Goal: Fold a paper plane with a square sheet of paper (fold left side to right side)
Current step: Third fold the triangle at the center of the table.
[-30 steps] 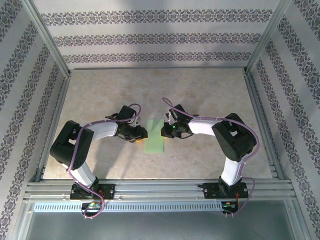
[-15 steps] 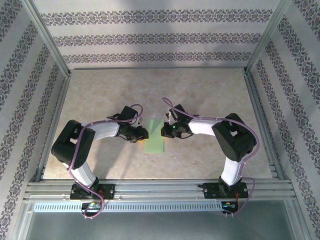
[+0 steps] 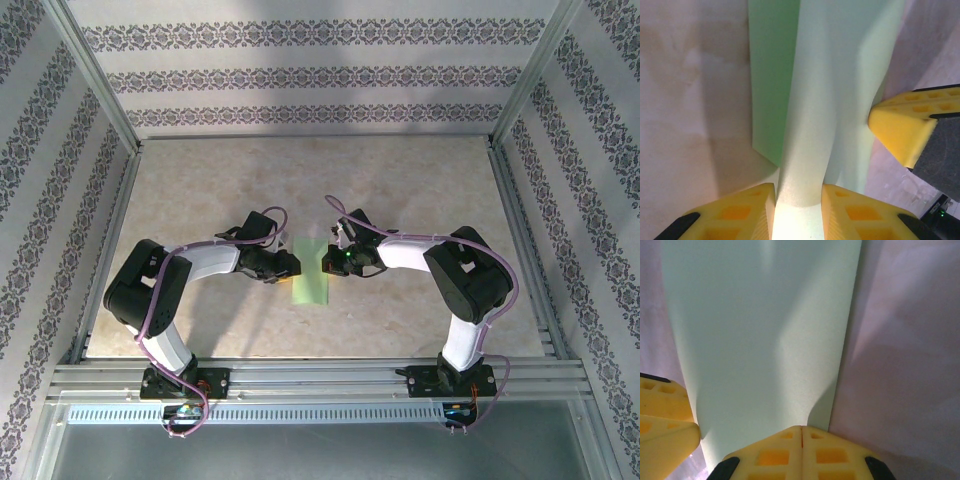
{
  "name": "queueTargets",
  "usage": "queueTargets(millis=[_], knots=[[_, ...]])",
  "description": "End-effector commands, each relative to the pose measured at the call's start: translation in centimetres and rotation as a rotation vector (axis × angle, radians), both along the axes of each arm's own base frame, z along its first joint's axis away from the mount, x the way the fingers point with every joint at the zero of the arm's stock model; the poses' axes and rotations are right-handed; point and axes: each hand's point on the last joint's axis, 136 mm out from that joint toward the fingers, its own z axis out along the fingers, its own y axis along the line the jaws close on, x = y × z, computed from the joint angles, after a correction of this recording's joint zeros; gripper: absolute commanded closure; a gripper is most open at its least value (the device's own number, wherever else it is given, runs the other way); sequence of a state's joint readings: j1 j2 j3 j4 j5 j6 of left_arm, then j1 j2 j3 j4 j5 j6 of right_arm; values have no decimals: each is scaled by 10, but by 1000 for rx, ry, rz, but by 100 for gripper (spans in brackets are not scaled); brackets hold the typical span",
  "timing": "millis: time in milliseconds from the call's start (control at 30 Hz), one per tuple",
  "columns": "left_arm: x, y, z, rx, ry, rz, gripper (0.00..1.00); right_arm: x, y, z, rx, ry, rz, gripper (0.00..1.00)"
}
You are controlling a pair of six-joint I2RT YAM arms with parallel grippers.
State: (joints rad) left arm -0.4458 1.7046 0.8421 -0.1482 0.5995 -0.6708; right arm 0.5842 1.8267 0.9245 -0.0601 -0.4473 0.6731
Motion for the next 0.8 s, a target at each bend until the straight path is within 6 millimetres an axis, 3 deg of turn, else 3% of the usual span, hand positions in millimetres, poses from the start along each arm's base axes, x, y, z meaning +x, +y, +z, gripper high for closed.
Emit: queueTargets(millis=[0, 367, 533, 767], knots=[[4, -7, 8, -22, -33, -6, 65, -18, -17, -22, -65, 74, 1, 100], [12, -8, 13, -15, -59, -16, 61, -17, -16, -20, -63, 71, 4, 100], [11, -5, 12, -1, -48, -5, 71, -16, -17, -18, -63, 62, 1, 100], [5, -3, 12, -5, -22, 21, 95, -6, -13, -2, -38, 7, 8, 97]])
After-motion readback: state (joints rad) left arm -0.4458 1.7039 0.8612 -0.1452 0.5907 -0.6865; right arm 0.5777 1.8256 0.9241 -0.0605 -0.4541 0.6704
